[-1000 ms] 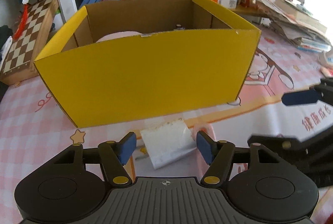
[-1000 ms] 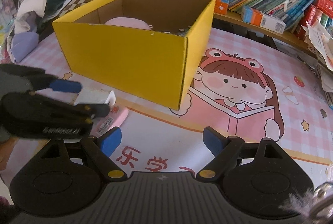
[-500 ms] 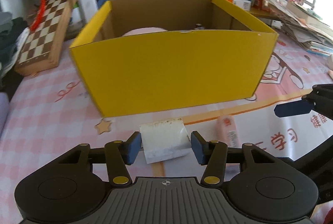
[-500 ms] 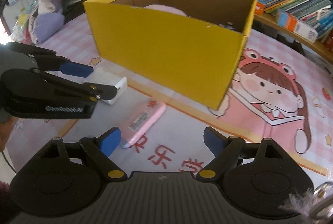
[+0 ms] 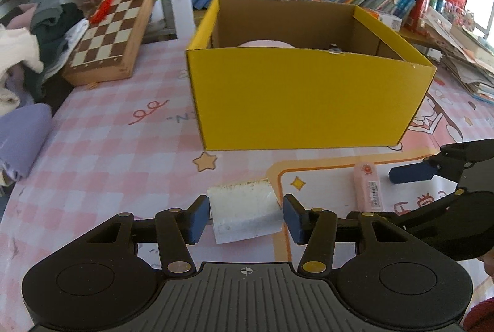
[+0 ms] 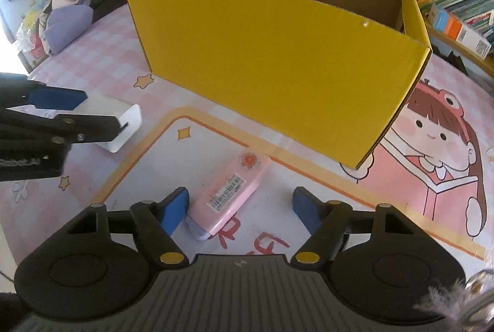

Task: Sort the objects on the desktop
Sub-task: 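Grasp the white charger block with the left gripper while the right gripper grasps the pink stick, then carry the charger block and pink stick over the yellow box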

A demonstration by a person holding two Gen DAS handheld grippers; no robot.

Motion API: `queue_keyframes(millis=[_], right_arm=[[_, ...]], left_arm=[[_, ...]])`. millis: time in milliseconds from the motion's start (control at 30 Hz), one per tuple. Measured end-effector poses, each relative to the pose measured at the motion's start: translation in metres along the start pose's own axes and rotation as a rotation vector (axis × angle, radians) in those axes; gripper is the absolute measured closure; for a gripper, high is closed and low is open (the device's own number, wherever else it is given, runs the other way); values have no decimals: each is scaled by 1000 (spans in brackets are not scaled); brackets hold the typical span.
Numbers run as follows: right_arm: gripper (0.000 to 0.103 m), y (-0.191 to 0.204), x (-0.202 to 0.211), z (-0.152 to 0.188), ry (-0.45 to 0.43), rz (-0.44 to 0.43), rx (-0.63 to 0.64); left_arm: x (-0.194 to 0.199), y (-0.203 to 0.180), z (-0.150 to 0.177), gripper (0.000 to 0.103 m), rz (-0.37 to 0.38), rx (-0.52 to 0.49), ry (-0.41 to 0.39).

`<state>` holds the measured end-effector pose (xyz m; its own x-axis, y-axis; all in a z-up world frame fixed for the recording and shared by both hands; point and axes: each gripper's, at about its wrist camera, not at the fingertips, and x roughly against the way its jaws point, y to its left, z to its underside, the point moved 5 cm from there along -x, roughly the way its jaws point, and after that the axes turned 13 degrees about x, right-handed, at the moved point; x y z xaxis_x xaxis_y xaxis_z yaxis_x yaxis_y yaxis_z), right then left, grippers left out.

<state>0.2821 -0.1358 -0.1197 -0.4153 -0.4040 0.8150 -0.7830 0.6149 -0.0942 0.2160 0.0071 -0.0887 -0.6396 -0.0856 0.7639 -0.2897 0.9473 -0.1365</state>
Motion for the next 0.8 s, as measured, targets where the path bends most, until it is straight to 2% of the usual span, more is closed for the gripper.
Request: queue_keyframes(millis=[167, 267, 333, 367, 433, 500, 800], right_arm=[[32, 2, 0, 0, -9, 11, 19], [45, 4, 1, 0, -19, 8, 31], [58, 5, 3, 0, -24, 5, 34], [61, 5, 3, 1, -25, 3, 33], [72, 4, 5, 1, -25, 0, 25], [77, 2, 6, 2, -23, -1, 11], [80, 5, 15, 5, -26, 11, -34]], left_arm=[[3, 0, 0, 52, 5, -2, -6], [5, 0, 0, 52, 7, -3, -10], [6, 0, 0, 52, 10, -3, -12], [7, 0, 0, 52, 12, -3, -14], [8, -1, 0, 52, 17, -1, -16], [9, -1, 0, 52, 21, -1, -19], [19, 2, 1, 52, 35, -13, -44]])
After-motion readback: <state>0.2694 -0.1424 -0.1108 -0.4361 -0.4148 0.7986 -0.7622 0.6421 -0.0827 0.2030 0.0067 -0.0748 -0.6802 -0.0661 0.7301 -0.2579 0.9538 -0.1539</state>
